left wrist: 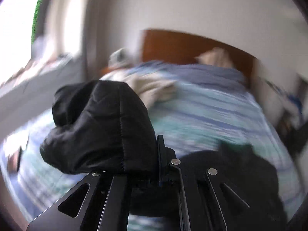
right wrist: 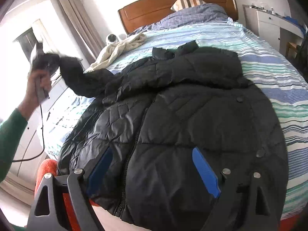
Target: Fold large clothes
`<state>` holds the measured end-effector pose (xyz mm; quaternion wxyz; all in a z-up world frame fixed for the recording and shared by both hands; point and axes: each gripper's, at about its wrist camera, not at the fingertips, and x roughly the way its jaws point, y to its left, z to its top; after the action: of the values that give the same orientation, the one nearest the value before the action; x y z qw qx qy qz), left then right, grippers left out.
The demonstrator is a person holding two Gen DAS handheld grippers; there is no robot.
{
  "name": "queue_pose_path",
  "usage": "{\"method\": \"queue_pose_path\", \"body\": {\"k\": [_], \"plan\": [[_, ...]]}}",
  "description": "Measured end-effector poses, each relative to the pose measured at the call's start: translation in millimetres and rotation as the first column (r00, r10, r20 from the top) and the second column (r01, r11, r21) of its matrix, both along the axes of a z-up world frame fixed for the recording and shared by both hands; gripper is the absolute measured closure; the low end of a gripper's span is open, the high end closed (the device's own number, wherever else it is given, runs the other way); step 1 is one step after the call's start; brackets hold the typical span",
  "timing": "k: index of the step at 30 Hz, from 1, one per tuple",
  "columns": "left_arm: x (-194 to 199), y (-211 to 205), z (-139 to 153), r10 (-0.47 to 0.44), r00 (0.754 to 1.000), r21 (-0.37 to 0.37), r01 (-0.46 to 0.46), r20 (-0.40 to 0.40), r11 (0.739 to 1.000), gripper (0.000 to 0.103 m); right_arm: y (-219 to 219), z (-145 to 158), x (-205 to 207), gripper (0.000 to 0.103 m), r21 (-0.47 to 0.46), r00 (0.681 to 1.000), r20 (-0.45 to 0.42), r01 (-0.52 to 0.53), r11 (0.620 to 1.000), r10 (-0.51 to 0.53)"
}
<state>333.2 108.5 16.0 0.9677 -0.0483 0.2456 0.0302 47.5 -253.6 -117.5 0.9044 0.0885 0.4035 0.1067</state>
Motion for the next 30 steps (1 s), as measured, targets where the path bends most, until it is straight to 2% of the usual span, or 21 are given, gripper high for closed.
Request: {"method": "queue_pose_path", "body": {"k": [2,4,6,7,8,9,10,11,13,14,15,17,18,19,21,24,27,30], "plan": [[-2.1,-67.2,9.4,-0.151,0.988,0.094,0.149,0.018,0.984,0.100,-5.7,2.2,-3.4,0.016,0.010,1.000,0.015,0.021,1.000,-0.021],[-8.1,-132.0,3.6,-0.288,0.958,0.177,0.283,0.001,0.943,0.100,-13.7,3.1,-6.1,0.016,0.026,0.999,0.018,0.044,0.999,-0.045],[-12.7,-194.0,-19.9,-0.397,0.915,0.241,0.401,-0.068,0.884,0.098,-22.7,3.9,-9.1,0.016,0.036,0.997,0.021,0.069,0.997,-0.070],[-12.6,-216.8,-33.1,-0.430,0.896,0.257,0.444,-0.111,0.858,0.094,-29.0,5.2,-11.7,0.016,0.037,0.996,0.026,0.085,0.996,-0.086],[-11.2,-244.0,-54.6,-0.473,0.860,0.265,0.509,-0.190,0.819,0.092,-35.9,6.6,-14.2,0.016,0.037,0.994,0.033,0.101,0.994,-0.102],[-11.5,-268.7,-80.2,-0.503,0.816,0.263,0.571,-0.283,0.778,0.078,-40.4,6.6,-15.2,0.016,0.035,0.993,0.036,0.112,0.993,-0.113],[-13.5,-285.2,-99.6,-0.513,0.784,0.259,0.607,-0.349,0.752,0.055,-48.6,7.3,-17.1,0.016,0.032,0.990,0.039,0.136,0.990,-0.138],[-16.8,-299.0,-121.7,-0.511,0.757,0.261,0.633,-0.408,0.729,0.047,-58.0,7.7,-19.3,0.016,0.032,0.986,0.039,0.163,0.986,-0.165],[-34.6,-314.4,-157.5,-0.498,0.731,0.297,0.660,-0.467,0.690,0.043,-73.2,9.0,-23.1,0.016,0.031,0.977,0.038,0.210,0.977,-0.211],[-47.1,-315.0,-166.8,-0.500,0.720,0.306,0.672,-0.481,0.674,0.043,-83.2,10.9,-26.2,0.016,0.032,0.969,0.044,0.240,0.970,-0.242],[-56.7,-310.3,-170.0,-0.505,0.717,0.307,0.677,-0.480,0.669,0.041,-90.1,12.0,-26.9,0.016,0.032,0.965,0.048,0.258,0.966,-0.259],[-75.8,-291.5,-162.8,-0.515,0.721,0.295,0.673,-0.463,0.678,0.032,-105.5,14.8,-22.9,0.016,0.020,0.957,0.053,0.285,0.958,-0.286],[-81.6,-277.5,-157.4,-0.519,0.725,0.275,0.667,-0.452,0.692,0.025,-110.0,16.1,-16.3,0.016,0.015,0.957,0.051,0.284,0.959,-0.285],[-85.3,-268.1,-152.2,-0.522,0.730,0.254,0.660,-0.441,0.707,0.021,-113.1,18.0,-7.4,0.016,0.012,0.959,0.050,0.280,0.960,-0.280],[-89.4,-237.9,-141.7,-0.510,0.748,0.212,0.630,-0.424,0.747,0.021,-114.6,23.2,14.9,0.016,0.032,0.966,0.048,0.253,0.967,-0.254],[-97.9,-189.2,-129.1,-0.443,0.799,0.165,0.541,-0.406,0.825,0.020,-110.7,36.0,60.8,0.016,0.110,0.970,0.085,0.219,0.970,-0.228],[-101.7,-132.6,-128.0,-0.348,0.849,0.113,0.422,-0.398,0.900,0.020,-96.4,47.0,120.1,0.016,0.156,0.978,0.146,0.123,0.980,-0.146],[-121.1,-90.9,-131.3,-0.254,0.885,0.101,0.316,-0.389,0.943,0.020,-84.4,36.2,173.5,0.016,0.138,0.983,0.165,0.064,0.988,-0.086]]}}
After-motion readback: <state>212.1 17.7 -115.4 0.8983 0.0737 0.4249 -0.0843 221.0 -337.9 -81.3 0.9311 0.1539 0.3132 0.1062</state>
